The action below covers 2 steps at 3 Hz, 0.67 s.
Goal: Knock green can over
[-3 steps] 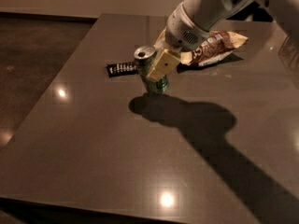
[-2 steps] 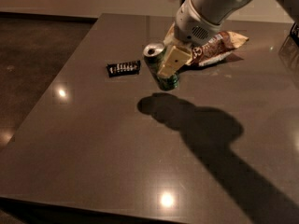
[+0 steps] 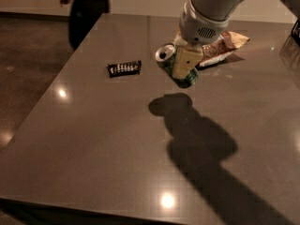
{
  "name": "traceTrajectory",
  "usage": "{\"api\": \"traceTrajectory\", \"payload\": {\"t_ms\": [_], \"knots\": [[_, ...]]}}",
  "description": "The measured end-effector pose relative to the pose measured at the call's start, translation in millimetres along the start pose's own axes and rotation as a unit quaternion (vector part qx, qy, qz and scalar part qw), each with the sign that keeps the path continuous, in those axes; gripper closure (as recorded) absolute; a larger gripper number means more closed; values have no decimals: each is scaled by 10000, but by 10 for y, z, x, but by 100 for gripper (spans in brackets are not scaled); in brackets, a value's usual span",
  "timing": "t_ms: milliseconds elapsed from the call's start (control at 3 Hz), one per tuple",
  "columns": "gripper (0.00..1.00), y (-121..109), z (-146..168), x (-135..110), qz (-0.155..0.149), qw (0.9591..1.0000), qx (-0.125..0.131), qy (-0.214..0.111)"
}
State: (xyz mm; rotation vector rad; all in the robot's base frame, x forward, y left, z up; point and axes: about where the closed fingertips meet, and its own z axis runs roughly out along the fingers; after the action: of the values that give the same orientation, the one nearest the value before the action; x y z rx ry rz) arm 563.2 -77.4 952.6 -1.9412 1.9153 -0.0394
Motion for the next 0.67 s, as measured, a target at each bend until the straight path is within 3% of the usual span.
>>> {"api": "traceTrajectory", "payload": {"t_ms": [333, 667], "knots": [[65, 43, 46, 132, -443, 9961, 72, 760], [42, 113, 205, 176, -887, 9880, -72, 1263]]}}
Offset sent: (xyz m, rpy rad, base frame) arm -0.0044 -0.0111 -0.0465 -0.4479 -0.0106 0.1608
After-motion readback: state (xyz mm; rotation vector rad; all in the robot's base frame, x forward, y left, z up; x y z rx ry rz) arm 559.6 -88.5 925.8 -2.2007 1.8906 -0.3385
